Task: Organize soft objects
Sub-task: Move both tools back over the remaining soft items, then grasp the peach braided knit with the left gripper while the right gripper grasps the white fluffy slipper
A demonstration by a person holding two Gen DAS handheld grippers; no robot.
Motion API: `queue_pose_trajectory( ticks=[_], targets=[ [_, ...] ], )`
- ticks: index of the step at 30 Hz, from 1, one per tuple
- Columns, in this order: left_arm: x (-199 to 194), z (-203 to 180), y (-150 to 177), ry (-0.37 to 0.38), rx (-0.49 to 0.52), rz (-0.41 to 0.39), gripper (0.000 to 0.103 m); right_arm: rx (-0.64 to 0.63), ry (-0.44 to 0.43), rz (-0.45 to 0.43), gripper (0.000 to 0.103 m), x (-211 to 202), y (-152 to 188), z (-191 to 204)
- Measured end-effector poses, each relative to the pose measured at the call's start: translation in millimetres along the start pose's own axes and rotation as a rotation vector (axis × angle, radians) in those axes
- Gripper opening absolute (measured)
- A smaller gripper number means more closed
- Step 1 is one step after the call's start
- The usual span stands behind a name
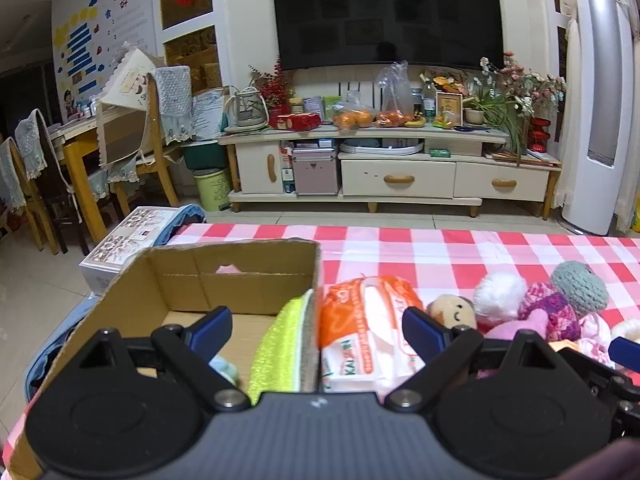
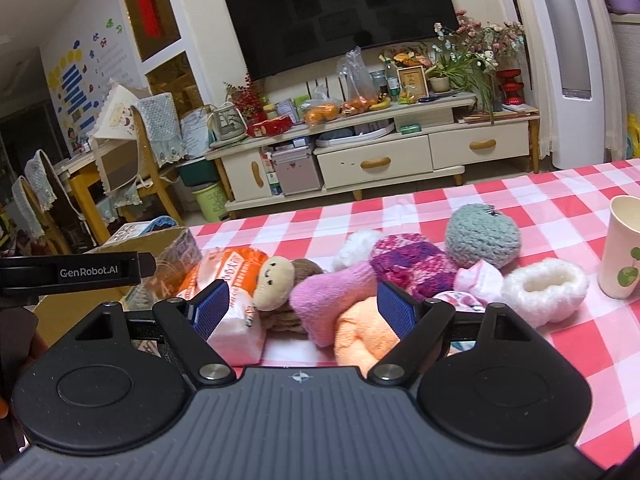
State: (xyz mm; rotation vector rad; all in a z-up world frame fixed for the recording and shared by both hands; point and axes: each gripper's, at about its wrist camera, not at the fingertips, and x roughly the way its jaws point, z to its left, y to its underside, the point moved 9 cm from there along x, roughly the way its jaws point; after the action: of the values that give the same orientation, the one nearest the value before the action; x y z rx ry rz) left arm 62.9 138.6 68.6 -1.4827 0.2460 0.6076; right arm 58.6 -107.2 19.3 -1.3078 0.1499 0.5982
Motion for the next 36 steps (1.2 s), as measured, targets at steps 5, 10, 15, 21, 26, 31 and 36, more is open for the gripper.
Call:
queue_pose_trajectory(
  ticks=[5, 10, 15, 21, 26, 31, 36],
  targets=[
    [-0.1, -11.9, 1.6, 0.016, 0.017, -0.001, 0.092, 0.010, 0.023, -0.004, 0.101, 0.9, 1.6, -4.8],
    [-0.4, -27.0, 5.5, 0.050, 0.037, 0.000, 0.096, 0.017, 0.059, -0.008, 0.101, -1.6, 5.3, -11.1],
    [-3.8, -49.7, 10.1, 0.100, 0.067, -0.012, 0.096, 0.010, 0.112, -0.026, 0.101, -7.0, 5.7, -19.7],
    [-7.2, -79.7, 21.1, 0.186, 0.091, 0.009, 0.096, 0.005, 0.196, -0.047, 0.102, -8.3, 5.4, -42.1],
    [-4.8, -107.2, 37.5, 0.301, 0.076, 0.082, 0.097, 0.044, 0.279, -0.056, 0.102, -2.2, 6.7, -68.0],
    [1.8, -132.7, 55.0, 0.428, 0.005, 0.170, 0.097, 0.092, 0.298, -0.044, 0.103, 10.7, 11.1, -85.8],
    [9.4, -153.8, 64.4, 0.455, 0.010, 0.187, 0.097, 0.098, 0.250, 0.012, 0.103, 34.6, 13.0, -84.9]
  ],
)
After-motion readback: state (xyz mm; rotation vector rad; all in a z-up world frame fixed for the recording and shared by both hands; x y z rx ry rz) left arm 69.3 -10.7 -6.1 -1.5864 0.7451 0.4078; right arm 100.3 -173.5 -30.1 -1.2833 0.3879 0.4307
